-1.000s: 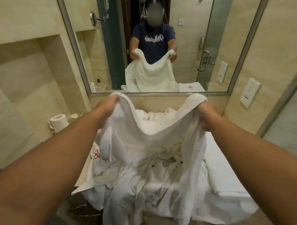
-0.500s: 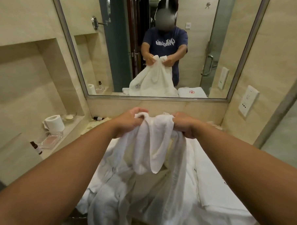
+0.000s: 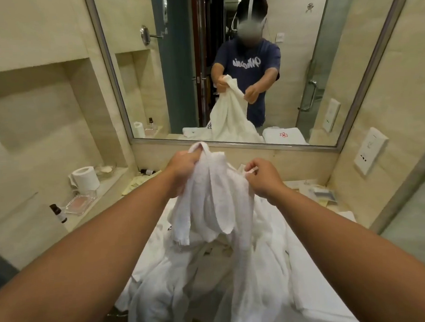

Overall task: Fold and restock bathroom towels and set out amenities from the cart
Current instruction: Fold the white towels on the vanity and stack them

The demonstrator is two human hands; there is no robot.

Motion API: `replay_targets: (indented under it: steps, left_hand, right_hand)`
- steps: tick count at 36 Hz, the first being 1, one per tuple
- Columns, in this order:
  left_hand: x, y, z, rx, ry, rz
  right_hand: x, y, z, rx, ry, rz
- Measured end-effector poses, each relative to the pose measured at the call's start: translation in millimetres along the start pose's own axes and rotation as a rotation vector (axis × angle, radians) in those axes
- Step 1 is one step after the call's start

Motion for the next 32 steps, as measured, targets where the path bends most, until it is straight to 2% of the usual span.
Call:
replay_targets:
  steps: [3,6,9,11,15,21,25,29,32]
  left_hand:
    - [27.3,9.9,12.3,-0.015,0.049,-0.144]
    - [42.8,18.0,22.7,-0.027,-0.005,-0.195]
    - [47.8,26.5,27.9,-0.027,-0.016,-0.2]
    - [45.3,32.6,28.0,-0.026,-0.032,-0.221]
    - [40.7,43.8,26.2,-0.04,-0.038,-0.276]
    - [54.0,47.5,37.6,-0.039,0.036,-0.373]
    - [61.4,50.3,43.7,-0.04,0.077,-0.427]
    - [67.8,53.0,43.9,-0.059,0.179,-0.499]
    - [72.0,52.9,47.5,-0.065,0.243,-0.569]
  right_hand:
    - [-2.8,25.0,-1.4,-0.195,-0.059,0.162]
    - [-19.9,31.7,-22.5,-0.405,-0.344,0.406]
    - [-46.5,22.1,-38.7,-0.424,-0.665,0.327]
    - [-64.4,16.7,-40.1,-0.367,-0.727,0.17]
    - [-83.8,15.1,-31.4,-0.258,-0.606,0.03]
    - [-77.2,28.1,-26.4,-0.355,-0.579,0.02]
    - [-60.5,32.6,-18.2,-0.362,-0.432,-0.004]
    - [-41.0,26.3,-3.9,-0.209,-0.165,-0.152]
    - [-36.6,16.5,3.5,-0.071,-0.075,-0.323]
Point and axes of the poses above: each hand's wrist, its own z-axis towards the middle knuckle, its own x-axis out of the back of the hand, y = z × x, the point moved 6 cm from there along z, towards the middle knuckle, and after that the axes turned 12 degrees about z, right-handed, at the moved point
